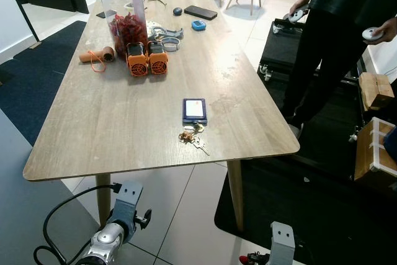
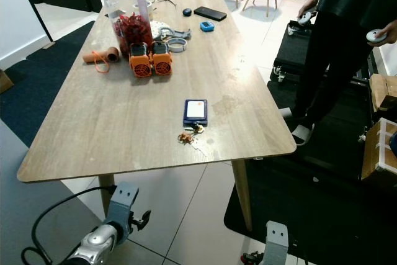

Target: Hang keys on a hook

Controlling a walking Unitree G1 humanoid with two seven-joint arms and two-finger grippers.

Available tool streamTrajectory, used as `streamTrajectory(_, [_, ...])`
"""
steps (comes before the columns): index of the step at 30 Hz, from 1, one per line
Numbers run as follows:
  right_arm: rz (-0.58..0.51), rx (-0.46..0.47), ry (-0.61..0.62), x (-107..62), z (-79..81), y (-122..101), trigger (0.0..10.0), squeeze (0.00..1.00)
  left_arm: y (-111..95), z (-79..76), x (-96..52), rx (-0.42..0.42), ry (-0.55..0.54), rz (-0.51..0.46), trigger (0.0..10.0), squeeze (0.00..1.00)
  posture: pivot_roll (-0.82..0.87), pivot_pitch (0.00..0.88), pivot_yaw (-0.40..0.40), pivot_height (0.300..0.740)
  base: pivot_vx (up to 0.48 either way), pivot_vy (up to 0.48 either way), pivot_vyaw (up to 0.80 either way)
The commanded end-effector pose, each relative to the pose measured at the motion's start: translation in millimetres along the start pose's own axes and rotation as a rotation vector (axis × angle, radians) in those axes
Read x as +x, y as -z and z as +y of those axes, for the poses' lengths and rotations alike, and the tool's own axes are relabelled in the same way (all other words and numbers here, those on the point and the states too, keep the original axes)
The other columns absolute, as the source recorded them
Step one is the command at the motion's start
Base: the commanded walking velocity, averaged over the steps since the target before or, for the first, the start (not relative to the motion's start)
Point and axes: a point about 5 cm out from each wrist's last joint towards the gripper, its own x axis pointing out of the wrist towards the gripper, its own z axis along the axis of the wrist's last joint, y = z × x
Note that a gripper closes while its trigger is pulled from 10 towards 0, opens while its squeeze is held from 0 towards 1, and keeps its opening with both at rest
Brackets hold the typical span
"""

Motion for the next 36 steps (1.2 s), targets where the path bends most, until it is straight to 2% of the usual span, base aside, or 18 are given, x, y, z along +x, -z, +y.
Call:
streamTrajectory(1, [0.003,-0.015,-0.002,0.4,1.3,-0.8,10.0,0.0,1.5,-0.6,0.0,0.007,0.004,0.014,10.0,0.0,0.09,0.026,-0.01,0.74,0.0,0.0,0.0])
streamTrajectory(25, [0.006,-0.014,-0.001,0.2,0.7,-0.1,10.0,0.0,4.3,-0.9,-0.6,0.007,0.006,0.026,10.0,0.0,0.09,0.029,-0.007,0.74,0.0,0.0,0.0])
streamTrajectory(36, [0.008,-0.035,-0.013,-0.2,1.8,1.9,10.0,0.0,-0.7,-2.5,0.9,0.006,0.011,0.005,10.0,0.0,0.09,0.031,-0.007,0.74,0.0,0.0,0.0])
